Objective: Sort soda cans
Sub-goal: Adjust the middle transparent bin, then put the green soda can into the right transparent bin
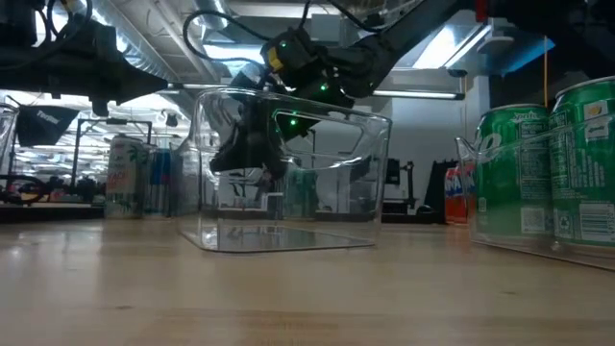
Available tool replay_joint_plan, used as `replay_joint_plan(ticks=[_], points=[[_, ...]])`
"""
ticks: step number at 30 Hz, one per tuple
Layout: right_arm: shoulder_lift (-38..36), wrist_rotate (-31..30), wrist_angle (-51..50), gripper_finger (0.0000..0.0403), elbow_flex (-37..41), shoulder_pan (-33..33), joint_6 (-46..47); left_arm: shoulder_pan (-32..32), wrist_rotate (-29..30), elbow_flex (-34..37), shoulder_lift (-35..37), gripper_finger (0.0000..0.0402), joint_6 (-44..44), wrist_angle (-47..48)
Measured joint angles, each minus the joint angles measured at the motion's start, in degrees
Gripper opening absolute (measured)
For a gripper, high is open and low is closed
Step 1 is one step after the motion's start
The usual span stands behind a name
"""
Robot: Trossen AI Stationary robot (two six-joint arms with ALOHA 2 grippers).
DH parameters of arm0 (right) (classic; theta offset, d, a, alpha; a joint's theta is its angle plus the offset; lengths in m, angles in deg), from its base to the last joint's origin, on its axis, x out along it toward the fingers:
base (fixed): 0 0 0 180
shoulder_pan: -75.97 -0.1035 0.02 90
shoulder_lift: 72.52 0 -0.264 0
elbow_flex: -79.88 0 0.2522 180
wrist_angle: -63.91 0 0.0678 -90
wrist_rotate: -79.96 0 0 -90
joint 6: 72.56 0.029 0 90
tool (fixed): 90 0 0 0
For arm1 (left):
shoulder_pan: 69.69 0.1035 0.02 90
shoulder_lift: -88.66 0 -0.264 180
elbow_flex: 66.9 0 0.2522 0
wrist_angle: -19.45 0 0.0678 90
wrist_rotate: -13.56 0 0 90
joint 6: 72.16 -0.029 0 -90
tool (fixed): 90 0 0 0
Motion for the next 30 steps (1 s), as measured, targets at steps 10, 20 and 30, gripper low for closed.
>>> replay_joint_plan(ticks=[10,20,30], points=[[-0.7,4.2,-19.0,0.0186,-9.2,0.0,-5.9,0.0,0.0,0.0,0.0,0.0,-0.4,0.1],[-5.4,-11.9,-44.8,0.0259,-25.0,0.4,-19.6,0.0,0.0,0.0,0.0,0.0,-0.1,0.6],[-5.5,-24.6,-57.6,0.027,-36.5,9.2,-27.9,0.0,0.0,0.0,0.0,0.0,-0.3,0.9]])
